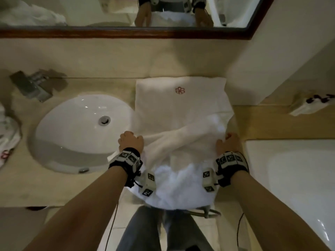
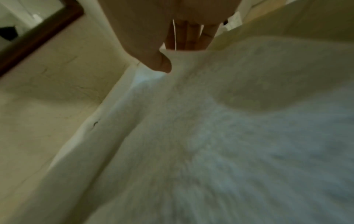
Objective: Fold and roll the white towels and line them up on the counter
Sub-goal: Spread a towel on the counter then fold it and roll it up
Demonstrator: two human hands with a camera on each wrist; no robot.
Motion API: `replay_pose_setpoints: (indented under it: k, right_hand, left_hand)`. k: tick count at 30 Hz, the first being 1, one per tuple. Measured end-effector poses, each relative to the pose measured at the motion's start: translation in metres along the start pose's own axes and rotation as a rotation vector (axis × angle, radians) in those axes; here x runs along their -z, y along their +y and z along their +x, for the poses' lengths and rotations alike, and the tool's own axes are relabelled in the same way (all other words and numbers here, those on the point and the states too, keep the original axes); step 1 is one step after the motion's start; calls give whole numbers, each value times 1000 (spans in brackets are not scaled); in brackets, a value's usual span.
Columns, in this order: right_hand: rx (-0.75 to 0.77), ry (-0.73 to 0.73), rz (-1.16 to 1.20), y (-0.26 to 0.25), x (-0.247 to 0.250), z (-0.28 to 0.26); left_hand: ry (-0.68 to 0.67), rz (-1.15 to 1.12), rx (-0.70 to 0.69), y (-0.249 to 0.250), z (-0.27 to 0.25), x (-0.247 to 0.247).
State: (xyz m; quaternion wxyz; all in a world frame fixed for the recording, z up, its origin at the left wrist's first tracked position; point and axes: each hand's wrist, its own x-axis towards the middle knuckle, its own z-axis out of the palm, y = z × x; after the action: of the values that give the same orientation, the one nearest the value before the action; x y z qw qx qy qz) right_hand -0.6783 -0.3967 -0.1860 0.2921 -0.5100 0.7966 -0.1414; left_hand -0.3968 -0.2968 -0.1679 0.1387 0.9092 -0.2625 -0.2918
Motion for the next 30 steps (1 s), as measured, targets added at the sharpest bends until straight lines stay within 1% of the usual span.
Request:
replay_pose_setpoints:
  k: [3, 6, 8, 11, 15, 17, 19, 20, 22, 24, 27, 29, 30]
  right_hand:
    - [-13, -41, 7, 21, 9, -28]
    - [-62, 37, 9, 42, 8, -53]
    - [-151, 77, 37, 58, 2, -77]
    - [-278, -34, 73, 85, -15, -112]
    - [-374, -74, 133, 101, -23, -140]
    - [-385, -140, 163, 106, -26, -145]
    - [-405, -210, 281, 113, -30, -153]
    - [-416, -216, 334, 116, -30, -156]
    - [-405, -206, 337, 119, -26, -160]
    - [-421, -268, 349, 126, -25, -159]
    - [-465, -422, 376, 129, -22, -159]
    - [-455, -471, 431, 125, -14, -157]
    - [-434, -485, 405, 125, -11, -153]
  left_hand:
    - [-52, 5, -1, -19, -21, 1]
    - [-75, -64, -9, -35, -39, 1]
    - [-124, -117, -33, -46, -53, -2]
    - [-235, -116, -64, -61, -75, -9]
    - [-318, -106, -91, -73, -98, -21]
    - [-302, -48, -130, -79, -106, -23]
    - [-245, 58, -199, -84, -112, -20]
    - [-215, 102, -224, -86, -112, -19]
    - [-182, 150, -259, -89, -113, -17]
    - [-149, 107, -260, -88, -115, -14]
    - [-76, 38, -274, -79, -119, -9]
    - [-22, -11, -264, -70, -119, -5]
    - [6, -41, -277, -65, -116, -3]
